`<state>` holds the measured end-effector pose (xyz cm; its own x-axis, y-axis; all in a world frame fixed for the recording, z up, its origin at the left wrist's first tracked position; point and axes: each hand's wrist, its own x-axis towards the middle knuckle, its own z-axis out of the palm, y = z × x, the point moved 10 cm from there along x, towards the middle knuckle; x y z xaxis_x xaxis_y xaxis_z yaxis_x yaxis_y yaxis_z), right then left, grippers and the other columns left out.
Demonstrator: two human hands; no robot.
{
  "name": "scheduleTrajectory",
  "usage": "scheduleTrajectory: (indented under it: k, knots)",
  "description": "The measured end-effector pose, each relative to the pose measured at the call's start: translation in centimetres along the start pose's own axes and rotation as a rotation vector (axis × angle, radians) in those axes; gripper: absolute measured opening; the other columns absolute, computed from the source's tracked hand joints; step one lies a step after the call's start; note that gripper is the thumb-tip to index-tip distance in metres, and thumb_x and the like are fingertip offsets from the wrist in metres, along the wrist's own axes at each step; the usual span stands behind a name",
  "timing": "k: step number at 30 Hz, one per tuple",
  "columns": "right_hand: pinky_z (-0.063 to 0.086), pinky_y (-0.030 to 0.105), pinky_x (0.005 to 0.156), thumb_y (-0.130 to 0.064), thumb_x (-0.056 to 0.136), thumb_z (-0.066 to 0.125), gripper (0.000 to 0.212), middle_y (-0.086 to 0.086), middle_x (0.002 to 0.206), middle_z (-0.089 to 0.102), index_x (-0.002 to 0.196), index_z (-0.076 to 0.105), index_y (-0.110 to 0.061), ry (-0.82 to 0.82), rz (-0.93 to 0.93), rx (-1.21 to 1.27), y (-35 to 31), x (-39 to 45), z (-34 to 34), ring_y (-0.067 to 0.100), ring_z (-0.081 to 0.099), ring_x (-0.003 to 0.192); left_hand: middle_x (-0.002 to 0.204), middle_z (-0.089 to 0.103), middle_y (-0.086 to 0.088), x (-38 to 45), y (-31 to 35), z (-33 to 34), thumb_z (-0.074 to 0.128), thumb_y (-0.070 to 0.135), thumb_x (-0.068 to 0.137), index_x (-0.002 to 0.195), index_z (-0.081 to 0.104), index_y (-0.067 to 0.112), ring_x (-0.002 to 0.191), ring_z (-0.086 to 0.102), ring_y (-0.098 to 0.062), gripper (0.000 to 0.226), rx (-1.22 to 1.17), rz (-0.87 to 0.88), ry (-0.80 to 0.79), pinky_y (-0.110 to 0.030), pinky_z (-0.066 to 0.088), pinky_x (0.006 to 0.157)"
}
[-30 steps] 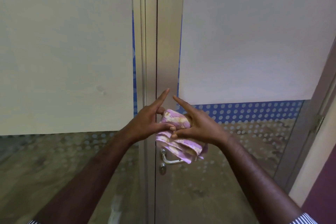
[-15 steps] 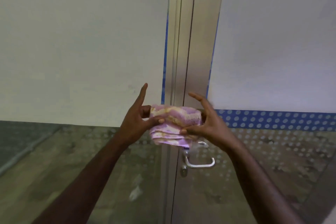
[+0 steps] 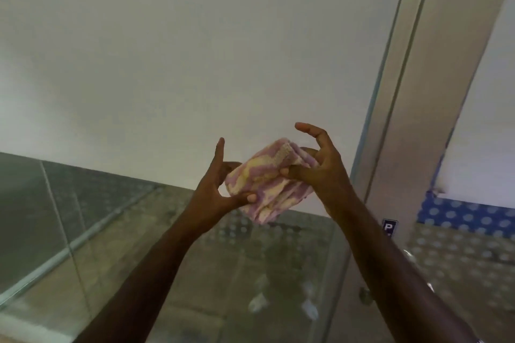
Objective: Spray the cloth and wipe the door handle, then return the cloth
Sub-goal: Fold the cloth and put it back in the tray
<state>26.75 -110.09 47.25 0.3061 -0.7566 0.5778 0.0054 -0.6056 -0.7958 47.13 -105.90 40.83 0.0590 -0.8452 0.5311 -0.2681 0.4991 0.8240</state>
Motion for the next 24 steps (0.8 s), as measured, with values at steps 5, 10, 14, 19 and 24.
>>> scheduleTrajectory:
  k: [5, 10, 14, 19, 24]
  knots:
    - [0.063, 0.032, 0.077, -0.019, 0.074, 0.09, 0.094, 0.012, 0.087, 0.075, 0.145, 0.036, -0.049, -0.303, -0.058, -0.206, -0.6, 2.0, 8.6, 0.024, 0.073, 0.087, 0.133, 0.068, 0.016, -1.3, 2.7, -7.1, 0.078, 0.078, 0.068, 0.166, 0.008, 0.036, 0.131, 0.059, 0.0, 0.127, 0.164, 0.064, 0.099, -0.03, 0.042, 0.115]
    - [0.049, 0.04, 0.095, -0.03, 0.08, 0.087, 0.114, -0.004, 0.073, 0.062, 0.16, 0.007, -0.048, -0.528, -0.166, -0.33, -0.9, 2.3, 17.0, 0.011, 0.058, 0.085, 0.113, 0.071, 0.019, -2.4, 6.3, -9.1, 0.088, 0.047, 0.077, 0.167, 0.003, 0.031, 0.12, 0.058, 0.011, 0.125, 0.684, 0.12, 0.02, -0.027, 0.026, 0.124]
    - [0.029, 0.045, 0.117, -0.026, 0.081, 0.086, 0.125, -0.022, 0.072, 0.062, 0.156, -0.011, -0.049, -0.683, -0.241, -0.35, -1.6, 1.5, 21.1, -0.028, 0.048, 0.093, 0.095, 0.068, 0.02, -3.9, 7.2, -11.1, 0.089, 0.035, 0.08, 0.166, 0.006, 0.039, 0.098, 0.071, -0.005, 0.119, 0.884, 0.022, -0.022, -0.036, 0.048, 0.108]
    - [0.04, 0.055, 0.116, -0.034, 0.077, 0.09, 0.132, -0.007, 0.112, 0.068, 0.157, -0.015, -0.047, -0.775, -0.244, -0.146, -2.9, 0.3, 24.4, -0.003, 0.061, 0.113, 0.09, 0.065, 0.021, -6.9, 10.1, -14.4, 0.086, 0.029, 0.084, 0.164, 0.007, 0.047, 0.087, 0.071, -0.007, 0.114, 1.049, -0.02, 0.173, -0.028, 0.059, 0.086]
    - [0.048, 0.001, 0.086, -0.089, 0.037, 0.076, 0.16, -0.015, 0.158, 0.022, 0.161, -0.006, -0.031, -0.581, 0.014, 0.419, -0.6, -3.9, 25.0, 0.003, 0.035, 0.14, 0.088, 0.063, 0.021, -12.5, 13.6, -17.4, 0.088, 0.033, 0.08, 0.165, 0.007, 0.04, 0.079, 0.068, -0.001, 0.118, 1.099, -0.057, 0.567, -0.011, 0.052, 0.075]
